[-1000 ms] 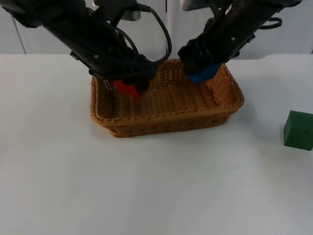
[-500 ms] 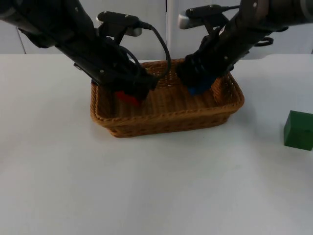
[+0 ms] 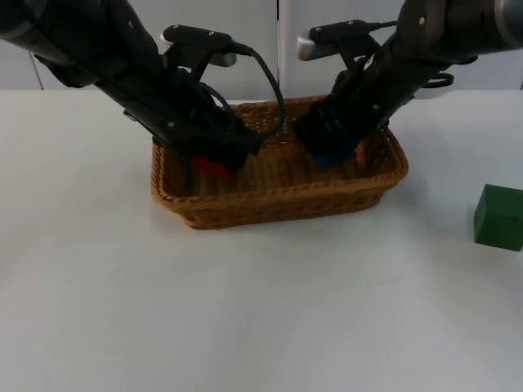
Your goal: Pick up one cube with each hand and place exactly two cubes into the same basket, leaving the remaining cube outside.
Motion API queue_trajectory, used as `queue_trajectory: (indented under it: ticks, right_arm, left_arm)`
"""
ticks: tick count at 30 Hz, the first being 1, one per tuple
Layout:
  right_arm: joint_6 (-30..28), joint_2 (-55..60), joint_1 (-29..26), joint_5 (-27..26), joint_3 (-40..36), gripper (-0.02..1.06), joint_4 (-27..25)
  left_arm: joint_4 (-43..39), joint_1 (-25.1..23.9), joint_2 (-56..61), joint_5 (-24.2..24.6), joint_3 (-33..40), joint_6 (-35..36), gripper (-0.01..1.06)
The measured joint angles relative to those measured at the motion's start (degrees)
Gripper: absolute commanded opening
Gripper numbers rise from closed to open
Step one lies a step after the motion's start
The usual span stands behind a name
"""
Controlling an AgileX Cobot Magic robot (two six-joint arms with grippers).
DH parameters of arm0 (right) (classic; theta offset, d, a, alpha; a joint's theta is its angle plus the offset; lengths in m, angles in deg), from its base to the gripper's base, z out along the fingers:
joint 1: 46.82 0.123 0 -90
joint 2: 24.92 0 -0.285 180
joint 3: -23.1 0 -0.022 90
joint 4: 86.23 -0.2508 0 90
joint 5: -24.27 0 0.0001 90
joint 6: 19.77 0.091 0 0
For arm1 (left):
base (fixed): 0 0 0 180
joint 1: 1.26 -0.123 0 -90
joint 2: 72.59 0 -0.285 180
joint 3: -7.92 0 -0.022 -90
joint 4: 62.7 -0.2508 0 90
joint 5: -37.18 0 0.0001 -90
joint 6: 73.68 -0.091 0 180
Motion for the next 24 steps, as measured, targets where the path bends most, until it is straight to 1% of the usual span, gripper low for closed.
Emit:
queue_trajectory:
  ticks: [9, 19, 20, 21, 22, 23, 24]
  right_arm:
    - [0.0, 0.0, 0.0, 0.0, 0.0, 0.0, 0.0]
    - [0.0, 0.0, 0.0, 0.0, 0.0, 0.0, 0.0]
    - [0.0, 0.0, 0.0, 0.0, 0.0, 0.0, 0.0]
    - [0.0, 0.0, 0.0, 0.0, 0.0, 0.0, 0.0]
    - [0.0, 0.0, 0.0, 0.0, 0.0, 0.0, 0.0]
    - [0.0, 0.0, 0.0, 0.0, 0.0, 0.0, 0.0]
    - [0.0, 0.0, 0.0, 0.0, 0.0, 0.0, 0.0]
  left_arm:
    - [0.0, 0.0, -0.23, 0.0, 0.0, -0.79, 0.0]
    - [0.0, 0.0, -3.59, -0.37, -0.12, -1.68, 0.0]
    - [0.0, 0.0, -3.71, -0.37, -0.12, -1.67, 0.01]
    - [0.0, 0.0, -3.79, -0.37, -0.12, -1.67, 0.05]
    - [0.0, 0.0, -3.79, -0.37, -0.12, -1.67, 0.11]
    - [0.0, 0.0, -3.79, -0.37, -0.12, -1.67, 0.11]
    - [0.0, 0.0, -3.79, -0.37, -0.12, -1.67, 0.18]
